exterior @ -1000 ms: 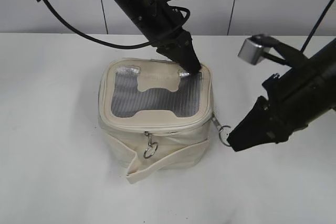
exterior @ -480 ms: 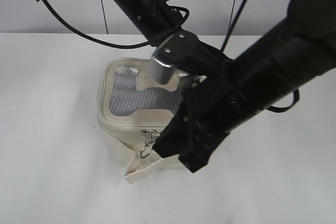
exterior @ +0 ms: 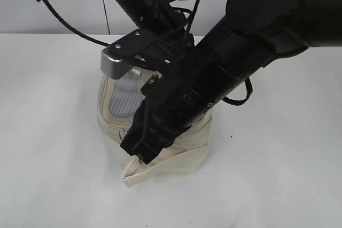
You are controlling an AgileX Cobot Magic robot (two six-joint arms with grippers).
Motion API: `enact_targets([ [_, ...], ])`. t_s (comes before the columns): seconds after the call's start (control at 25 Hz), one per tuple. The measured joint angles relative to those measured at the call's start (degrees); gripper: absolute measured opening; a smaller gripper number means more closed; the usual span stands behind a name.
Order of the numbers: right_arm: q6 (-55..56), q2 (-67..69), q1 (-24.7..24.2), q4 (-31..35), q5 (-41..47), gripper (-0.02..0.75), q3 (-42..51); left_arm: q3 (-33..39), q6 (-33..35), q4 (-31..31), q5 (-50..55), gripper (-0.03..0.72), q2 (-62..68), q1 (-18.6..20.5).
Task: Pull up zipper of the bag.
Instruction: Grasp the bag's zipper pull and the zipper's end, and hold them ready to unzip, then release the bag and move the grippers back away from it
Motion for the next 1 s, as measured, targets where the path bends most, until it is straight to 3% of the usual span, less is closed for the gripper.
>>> enact_targets([
  [0.12, 7.3, -1.0, 0.3, -3.3, 0.1, 0.085, 0.0, 0.0, 0.0, 0.0, -0.8, 0.087, 0.0, 0.0],
  [0.44, 26.9, -7.9, 0.5, -16.4, 0.5, 0.545, -0.1, 0.1, -0.1, 0.3, -1.2, 0.111, 0.0, 0.0],
  [0.68, 36.9, -12.0, -0.9, -22.8, 0.9, 0.601, -0.1, 0.1, -0.2, 4.1, -2.4, 0.27, -3.0, 0.0],
  [0.84, 41.6, -13.1, -5.7, -23.6, 1.0, 0.601, -0.1, 0.0, -0.8, 7.9, -2.5, 0.3, -6.0, 0.4],
  [1.0, 43.5, -14.0, -13.2, -24.0, 1.0, 0.597, -0.1, 0.0, -8.5, 15.1, -2.5, 0.305, -9.2, 1.2],
])
